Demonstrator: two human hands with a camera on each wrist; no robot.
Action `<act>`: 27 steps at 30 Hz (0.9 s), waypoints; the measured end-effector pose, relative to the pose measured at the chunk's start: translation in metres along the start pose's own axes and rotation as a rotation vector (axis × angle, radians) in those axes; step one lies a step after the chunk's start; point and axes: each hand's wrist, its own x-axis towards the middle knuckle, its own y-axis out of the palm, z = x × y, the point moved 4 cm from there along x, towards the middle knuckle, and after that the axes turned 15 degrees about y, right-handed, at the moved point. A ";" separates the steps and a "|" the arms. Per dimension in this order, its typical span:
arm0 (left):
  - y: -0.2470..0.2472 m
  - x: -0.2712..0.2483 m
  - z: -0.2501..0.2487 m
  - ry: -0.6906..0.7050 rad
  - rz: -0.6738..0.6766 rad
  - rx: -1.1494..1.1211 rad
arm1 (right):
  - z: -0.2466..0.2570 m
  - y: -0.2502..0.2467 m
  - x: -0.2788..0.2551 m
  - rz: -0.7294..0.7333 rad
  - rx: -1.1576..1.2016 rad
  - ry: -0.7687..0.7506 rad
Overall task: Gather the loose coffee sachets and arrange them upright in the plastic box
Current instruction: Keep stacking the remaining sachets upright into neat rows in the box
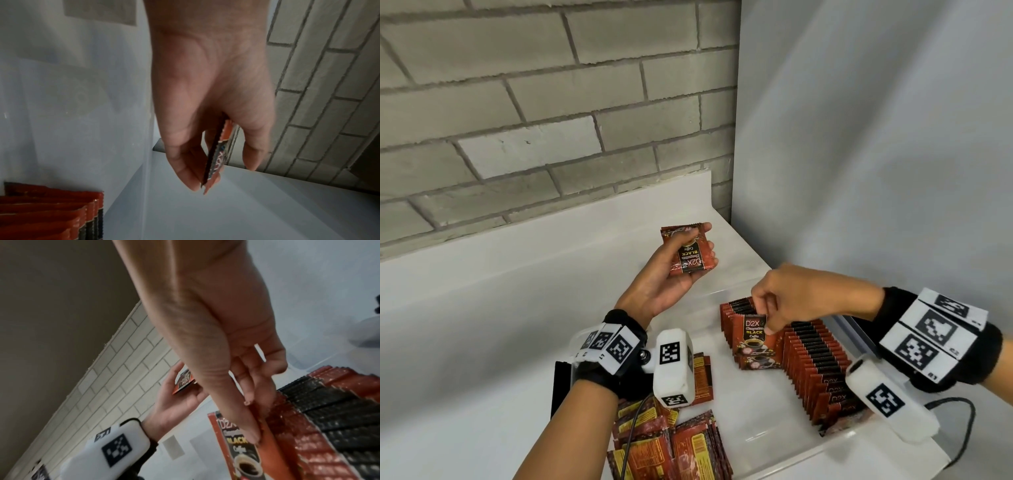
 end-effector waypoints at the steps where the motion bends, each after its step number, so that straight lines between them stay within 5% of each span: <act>1: 0.000 0.000 0.000 -0.002 -0.004 -0.002 | 0.002 0.000 -0.001 -0.026 -0.050 0.003; 9: 0.002 -0.002 -0.001 -0.010 -0.007 -0.028 | 0.009 0.005 -0.003 -0.001 -0.194 0.020; 20: 0.009 -0.006 -0.001 -0.019 0.048 0.006 | 0.006 0.000 -0.012 0.022 -0.069 0.028; 24: 0.026 -0.011 -0.013 -0.024 0.214 0.343 | 0.012 0.009 -0.040 0.102 -0.032 -0.048; 27: 0.058 -0.023 -0.021 -0.073 0.528 0.879 | 0.013 0.040 -0.058 0.266 -0.187 -0.070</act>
